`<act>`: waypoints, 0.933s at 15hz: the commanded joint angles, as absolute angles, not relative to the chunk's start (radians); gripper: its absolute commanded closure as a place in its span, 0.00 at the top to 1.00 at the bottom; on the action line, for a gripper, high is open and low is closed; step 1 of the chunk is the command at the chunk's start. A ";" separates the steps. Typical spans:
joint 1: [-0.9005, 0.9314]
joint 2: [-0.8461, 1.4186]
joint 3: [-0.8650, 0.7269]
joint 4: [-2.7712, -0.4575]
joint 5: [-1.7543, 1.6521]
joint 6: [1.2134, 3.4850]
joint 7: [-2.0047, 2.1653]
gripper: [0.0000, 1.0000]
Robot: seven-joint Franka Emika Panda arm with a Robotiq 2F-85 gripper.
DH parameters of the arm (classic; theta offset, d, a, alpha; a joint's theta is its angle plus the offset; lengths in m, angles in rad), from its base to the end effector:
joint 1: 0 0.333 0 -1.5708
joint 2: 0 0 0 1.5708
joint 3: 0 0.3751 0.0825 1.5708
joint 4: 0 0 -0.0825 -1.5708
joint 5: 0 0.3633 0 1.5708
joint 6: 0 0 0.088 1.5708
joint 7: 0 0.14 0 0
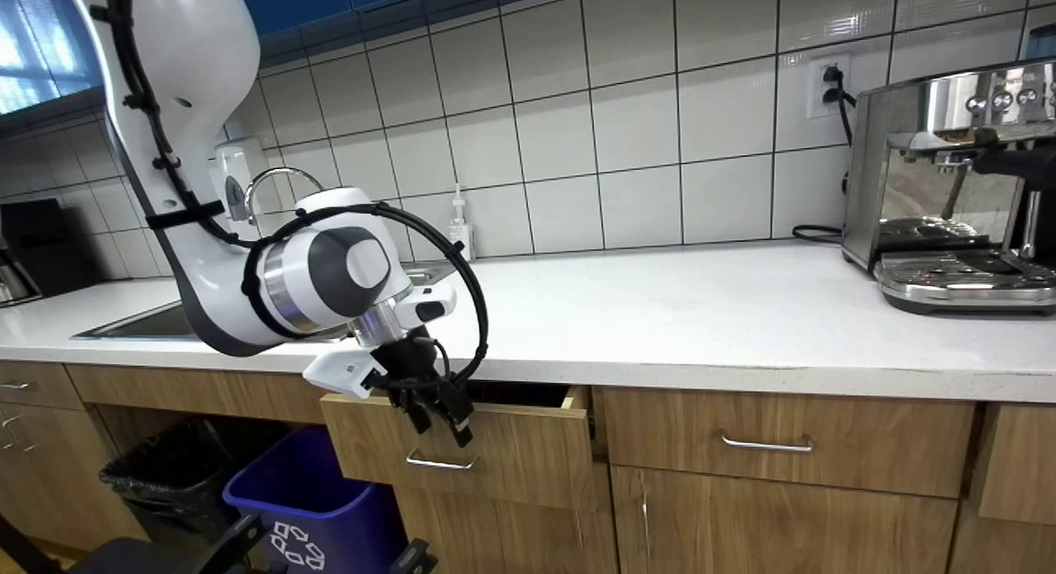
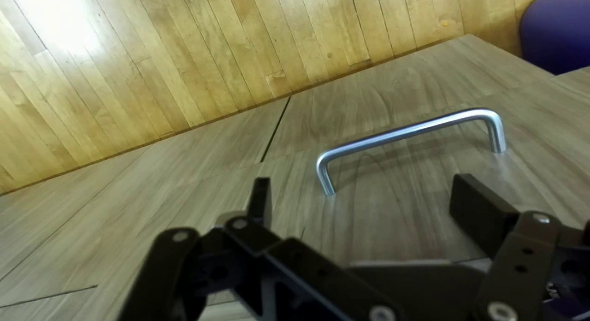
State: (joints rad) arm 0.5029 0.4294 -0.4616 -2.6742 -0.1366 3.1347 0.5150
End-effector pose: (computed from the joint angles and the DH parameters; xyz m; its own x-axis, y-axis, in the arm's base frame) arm 0.4266 0.0128 0.1604 0.9514 -0.2772 0.1341 -0.2958 -0.9438 0.1472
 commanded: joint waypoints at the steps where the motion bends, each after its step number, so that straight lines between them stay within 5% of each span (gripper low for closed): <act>1: 0.522 0.475 -0.460 -2.641 -0.009 3.185 0.468 1.00; 14: 0.455 0.480 -0.414 -2.576 0.121 3.169 0.359 1.00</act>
State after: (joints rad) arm 0.4913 0.4706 -0.4263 -2.6379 0.0998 3.1657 0.4106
